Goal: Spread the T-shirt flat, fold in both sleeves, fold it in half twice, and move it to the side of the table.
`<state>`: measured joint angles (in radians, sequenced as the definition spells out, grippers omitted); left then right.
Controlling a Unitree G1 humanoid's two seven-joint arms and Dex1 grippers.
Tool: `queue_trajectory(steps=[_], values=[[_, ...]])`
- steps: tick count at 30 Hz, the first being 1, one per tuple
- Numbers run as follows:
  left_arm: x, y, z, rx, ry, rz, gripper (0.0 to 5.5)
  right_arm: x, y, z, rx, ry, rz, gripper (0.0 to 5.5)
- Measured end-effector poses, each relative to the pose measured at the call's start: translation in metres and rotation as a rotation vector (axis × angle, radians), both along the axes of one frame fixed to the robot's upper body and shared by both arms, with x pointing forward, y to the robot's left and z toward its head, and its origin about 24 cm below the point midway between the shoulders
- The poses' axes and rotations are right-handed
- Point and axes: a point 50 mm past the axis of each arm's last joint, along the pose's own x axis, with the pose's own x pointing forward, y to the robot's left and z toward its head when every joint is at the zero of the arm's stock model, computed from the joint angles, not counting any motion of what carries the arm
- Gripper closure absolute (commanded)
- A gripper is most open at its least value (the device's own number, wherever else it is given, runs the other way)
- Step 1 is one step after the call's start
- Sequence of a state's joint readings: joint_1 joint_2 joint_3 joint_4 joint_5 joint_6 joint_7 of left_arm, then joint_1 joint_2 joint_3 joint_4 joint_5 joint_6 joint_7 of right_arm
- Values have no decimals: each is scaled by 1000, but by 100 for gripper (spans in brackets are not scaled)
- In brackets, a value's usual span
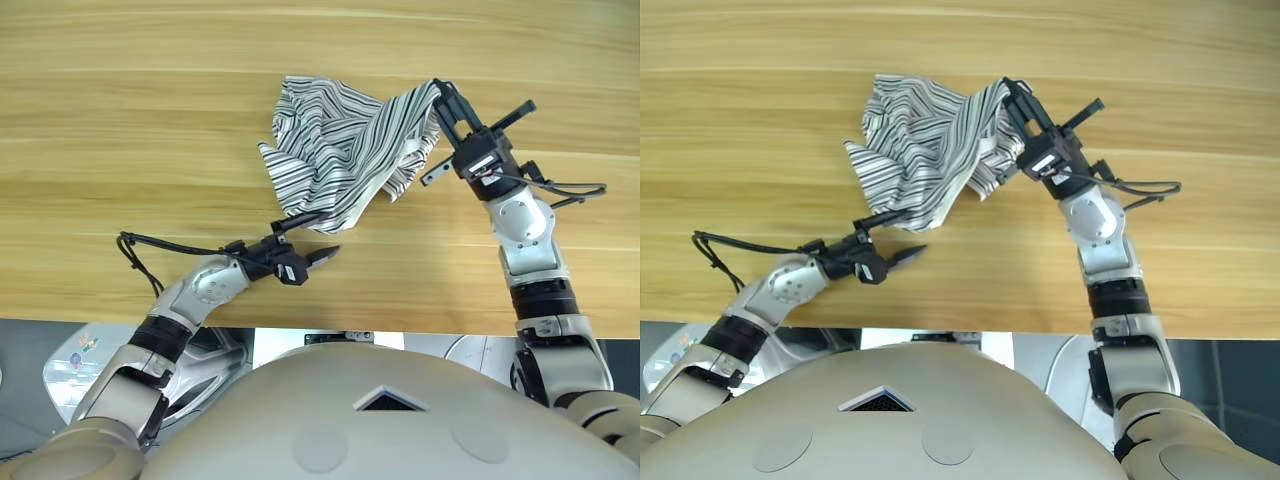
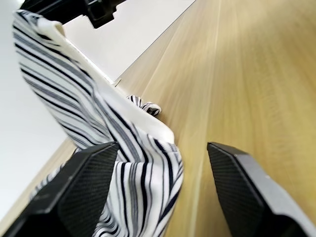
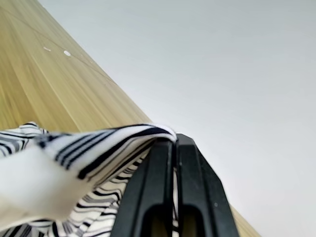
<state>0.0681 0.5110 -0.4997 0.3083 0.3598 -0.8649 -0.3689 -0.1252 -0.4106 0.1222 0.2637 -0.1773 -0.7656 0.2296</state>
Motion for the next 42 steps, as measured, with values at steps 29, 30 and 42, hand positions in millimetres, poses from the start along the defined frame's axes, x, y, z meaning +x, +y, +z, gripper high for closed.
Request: queue_trajectory(steps=[29,30,42], values=[[34,-53,-7,22,-113,245,212,10,2,25,111,-86,-36,546],[33,-53,-7,22,-112,242,212,12,2,29,126,-95,-38,546],[36,-77,-12,-54,-135,360,212,38,14,57,141,-125,-43,546]])
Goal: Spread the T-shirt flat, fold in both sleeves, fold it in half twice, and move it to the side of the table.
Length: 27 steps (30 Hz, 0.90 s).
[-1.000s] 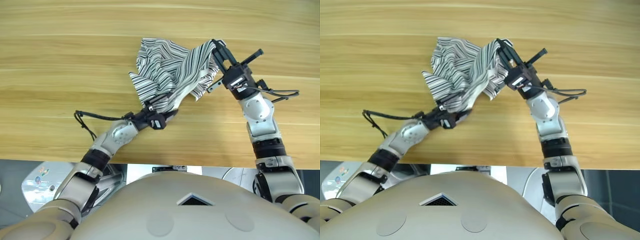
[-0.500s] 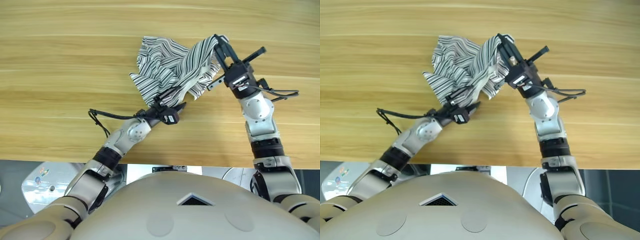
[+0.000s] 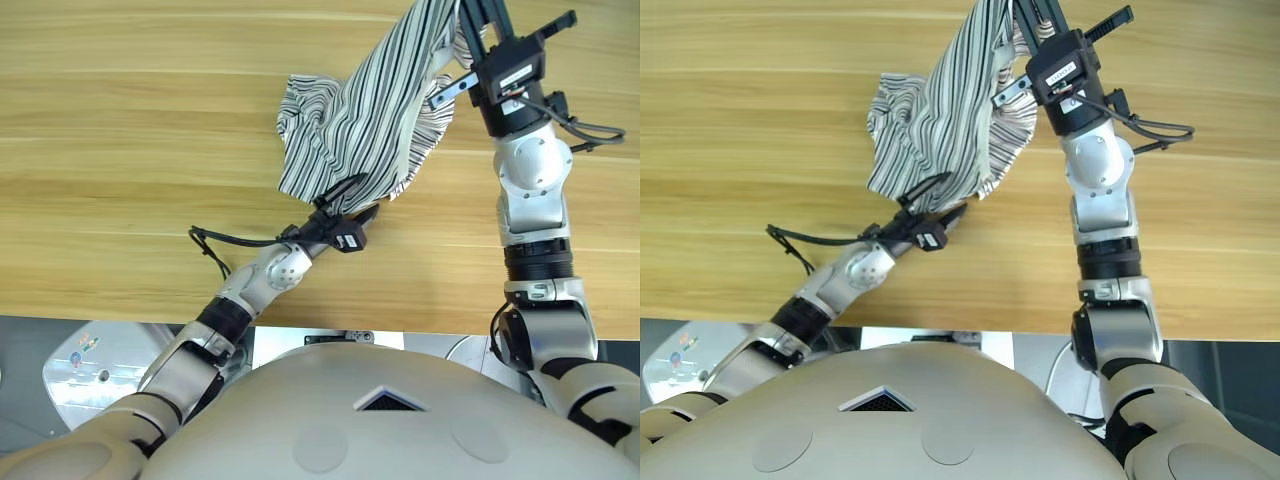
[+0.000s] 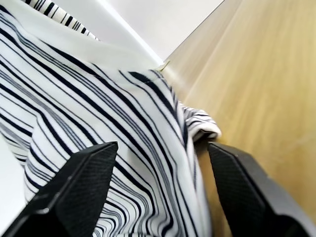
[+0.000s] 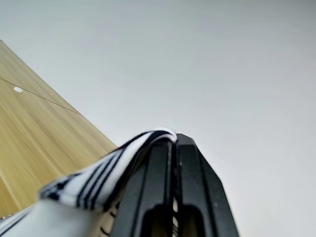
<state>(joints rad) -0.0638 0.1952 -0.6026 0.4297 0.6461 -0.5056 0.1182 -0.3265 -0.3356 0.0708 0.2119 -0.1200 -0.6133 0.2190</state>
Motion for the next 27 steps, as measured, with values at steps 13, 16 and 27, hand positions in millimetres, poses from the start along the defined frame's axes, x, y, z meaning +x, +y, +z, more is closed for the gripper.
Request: queue_trajectory(steps=[13,16,27], values=[[22,-9,4,-121,-35,237,342,2,-1,-5,-15,24,-9,550],[19,-7,6,-166,-70,229,383,2,-1,-7,-22,28,-12,550],[16,-13,6,-195,-110,166,549,3,-3,-10,-24,41,-16,550]])
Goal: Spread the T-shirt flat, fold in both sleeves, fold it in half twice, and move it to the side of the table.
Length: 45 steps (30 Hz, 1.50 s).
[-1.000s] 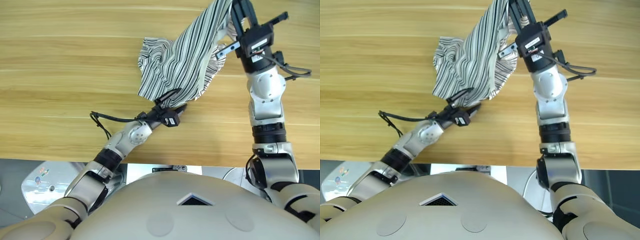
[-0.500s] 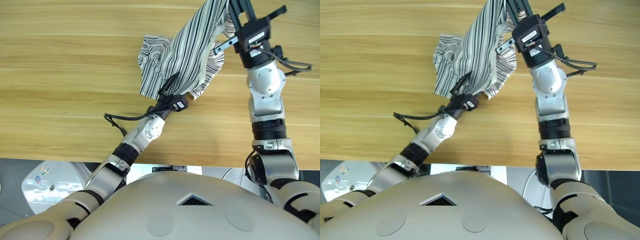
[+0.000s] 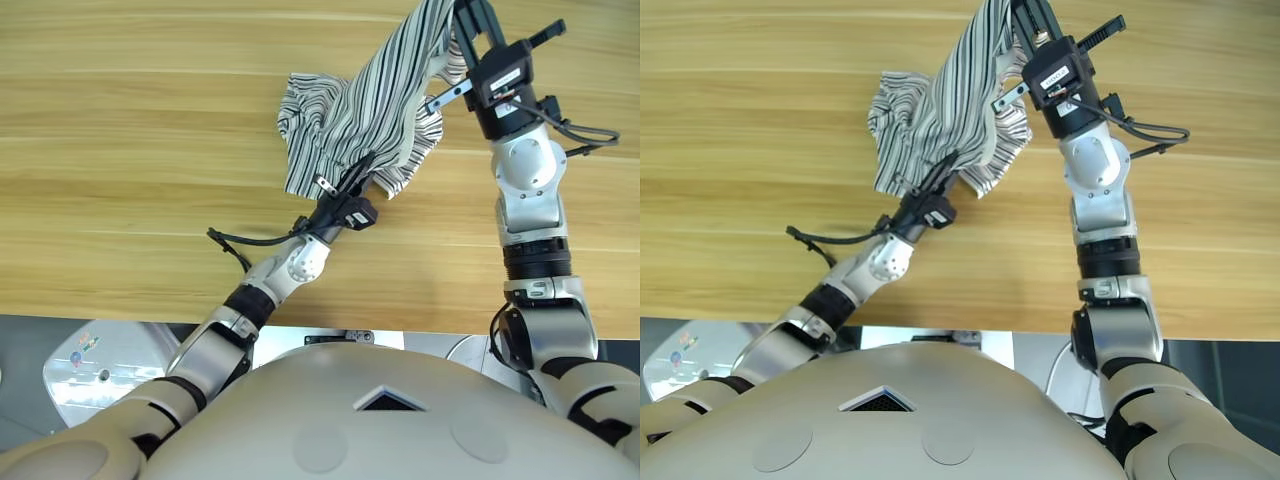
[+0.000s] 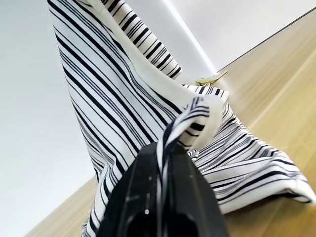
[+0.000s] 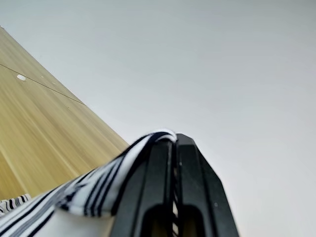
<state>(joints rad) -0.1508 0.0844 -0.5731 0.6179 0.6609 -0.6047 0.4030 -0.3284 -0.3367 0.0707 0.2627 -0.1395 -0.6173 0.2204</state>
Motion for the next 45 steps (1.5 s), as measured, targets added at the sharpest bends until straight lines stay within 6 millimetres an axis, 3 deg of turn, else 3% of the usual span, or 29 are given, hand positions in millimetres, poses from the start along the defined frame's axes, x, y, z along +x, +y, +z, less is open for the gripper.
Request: queue_trajectory(steps=[5,9,10,13,14,17,19,21,24,26,30,33,35,36,39,42,44,45], values=[[4,4,0,-31,35,28,549,1,0,-1,0,6,-3,550],[14,28,9,-189,84,98,549,2,-7,0,5,-2,-28,550],[18,44,10,-184,73,128,549,2,-12,-1,9,-5,-50,550],[17,149,9,-14,49,309,549,-6,-47,-19,-26,47,-171,550],[11,169,13,17,39,329,549,-13,-53,-30,-50,81,-174,550],[6,185,25,50,8,300,549,-27,-56,-43,-110,102,-125,550],[6,197,49,5,-57,282,549,-36,-63,-44,-187,116,-75,550],[-5,201,62,-38,-59,200,549,-59,-67,-53,-329,181,62,550],[-43,187,51,-82,89,-6,549,-106,-69,-85,-469,389,248,550],[-67,173,49,-158,162,-116,549,-136,-54,-95,-497,481,412,550],[-95,155,61,-136,252,-311,549,-176,-31,-94,-512,578,630,550],[-106,141,54,-93,365,-424,549,-179,-21,-87,-488,591,693,550],[-101,144,42,2,444,-467,549,-167,-20,-85,-516,596,699,550],[-88,151,34,71,480,-467,549,-154,-23,-85,-531,598,675,550],[-20,171,29,224,474,-373,549,-91,-31,-81,-532,575,535,550],[67,169,58,312,385,-237,549,0,-32,-55,-515,513,262,550],[120,156,98,322,277,-112,549,53,-26,-14,-482,401,40,550],[146,147,132,296,173,-33,549,75,-23,16,-451,297,-85,550]])
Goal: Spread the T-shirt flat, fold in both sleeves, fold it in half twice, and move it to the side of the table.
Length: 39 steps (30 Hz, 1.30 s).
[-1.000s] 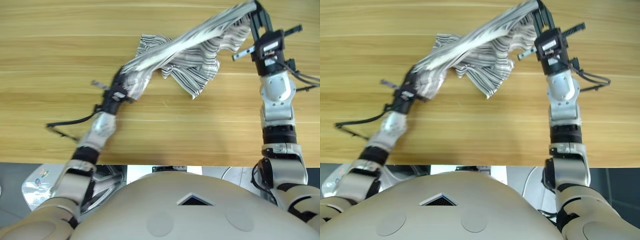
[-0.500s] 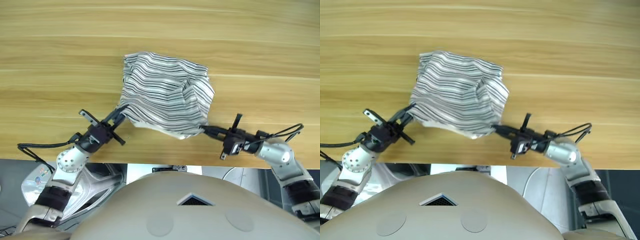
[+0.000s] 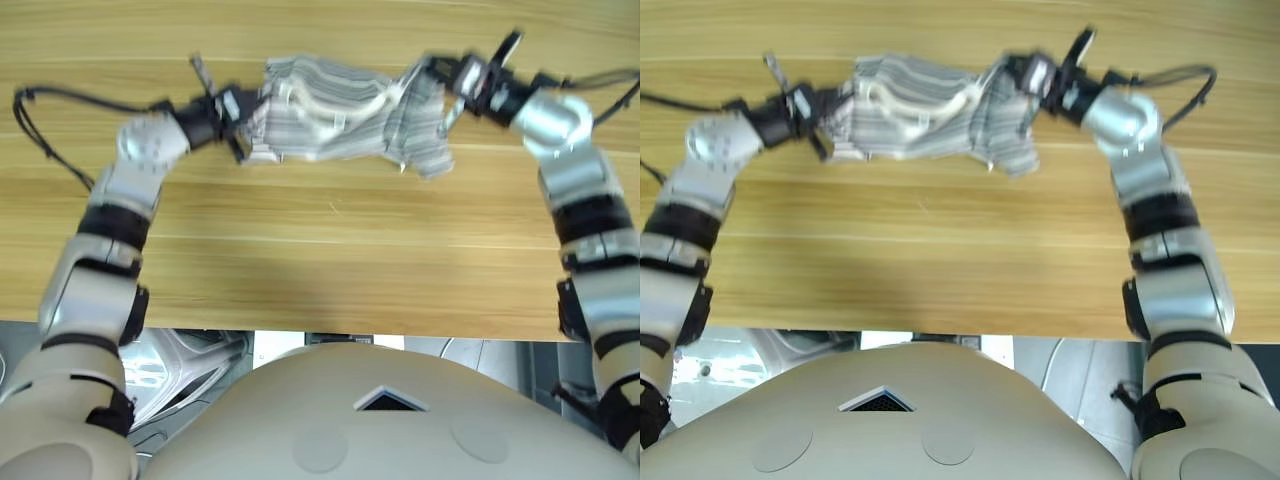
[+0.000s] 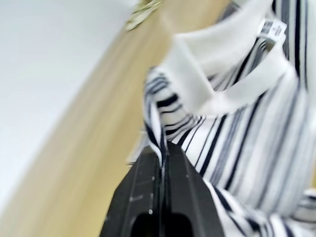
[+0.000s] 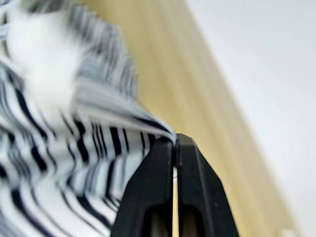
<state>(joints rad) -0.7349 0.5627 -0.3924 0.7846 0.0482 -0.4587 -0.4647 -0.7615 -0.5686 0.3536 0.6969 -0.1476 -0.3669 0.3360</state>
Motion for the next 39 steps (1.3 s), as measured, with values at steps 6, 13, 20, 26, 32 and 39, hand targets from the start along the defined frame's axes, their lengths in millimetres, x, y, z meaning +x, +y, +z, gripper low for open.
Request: queue_trajectory(steps=[6,13,20,26,32,39], values=[[40,-33,128,-222,-467,141,549,30,3,101,51,-567,-307,550],[-21,-22,-63,-371,11,128,549,-52,6,-101,100,58,58,550],[-191,-6,-138,-434,439,-268,549,-236,10,-154,288,543,543,550],[-214,-8,-137,-461,595,-399,549,-220,11,-148,185,597,655,550],[-197,36,-128,-353,550,-243,549,-190,-42,-122,250,582,379,550],[-235,-18,-100,-440,568,-528,549,-239,18,-78,517,607,674,550]])
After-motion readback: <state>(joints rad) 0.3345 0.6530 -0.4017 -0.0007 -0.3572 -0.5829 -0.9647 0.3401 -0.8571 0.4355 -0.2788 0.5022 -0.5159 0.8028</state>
